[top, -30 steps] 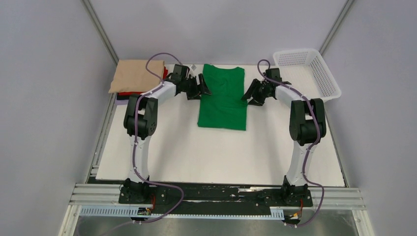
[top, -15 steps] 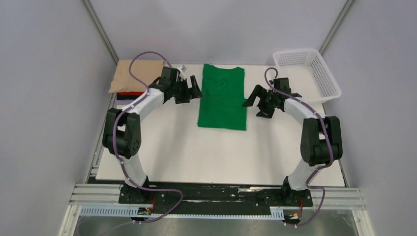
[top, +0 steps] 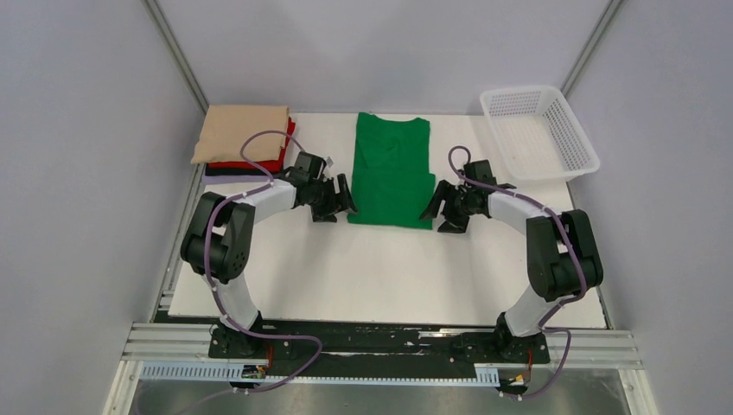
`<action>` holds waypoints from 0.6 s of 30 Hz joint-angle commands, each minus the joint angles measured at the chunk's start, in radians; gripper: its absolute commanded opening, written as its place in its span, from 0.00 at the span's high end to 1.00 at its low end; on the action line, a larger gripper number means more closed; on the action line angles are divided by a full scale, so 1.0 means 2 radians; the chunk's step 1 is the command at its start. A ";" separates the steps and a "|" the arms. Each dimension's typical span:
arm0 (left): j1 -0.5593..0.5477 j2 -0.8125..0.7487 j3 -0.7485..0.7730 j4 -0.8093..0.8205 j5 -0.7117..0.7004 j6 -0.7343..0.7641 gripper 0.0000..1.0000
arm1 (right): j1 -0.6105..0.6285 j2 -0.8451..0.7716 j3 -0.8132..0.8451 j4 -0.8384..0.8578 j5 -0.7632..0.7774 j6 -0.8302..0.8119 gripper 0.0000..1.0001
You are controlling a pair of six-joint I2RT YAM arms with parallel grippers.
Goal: Fold and stack the t-shirts
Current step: Grab one side of the 2/3 rectangular tshirt with both arms
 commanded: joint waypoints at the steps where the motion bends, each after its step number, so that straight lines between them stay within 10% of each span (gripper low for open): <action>1: -0.011 0.022 0.005 0.013 0.005 -0.007 0.24 | 0.009 0.020 0.004 0.024 0.019 0.005 0.37; 15: -0.019 0.074 0.014 0.016 0.004 -0.005 0.70 | 0.015 0.063 0.000 0.041 0.051 0.008 0.69; 18: -0.019 0.078 0.016 0.015 0.002 -0.003 0.97 | 0.015 0.072 0.004 0.042 0.050 0.007 0.88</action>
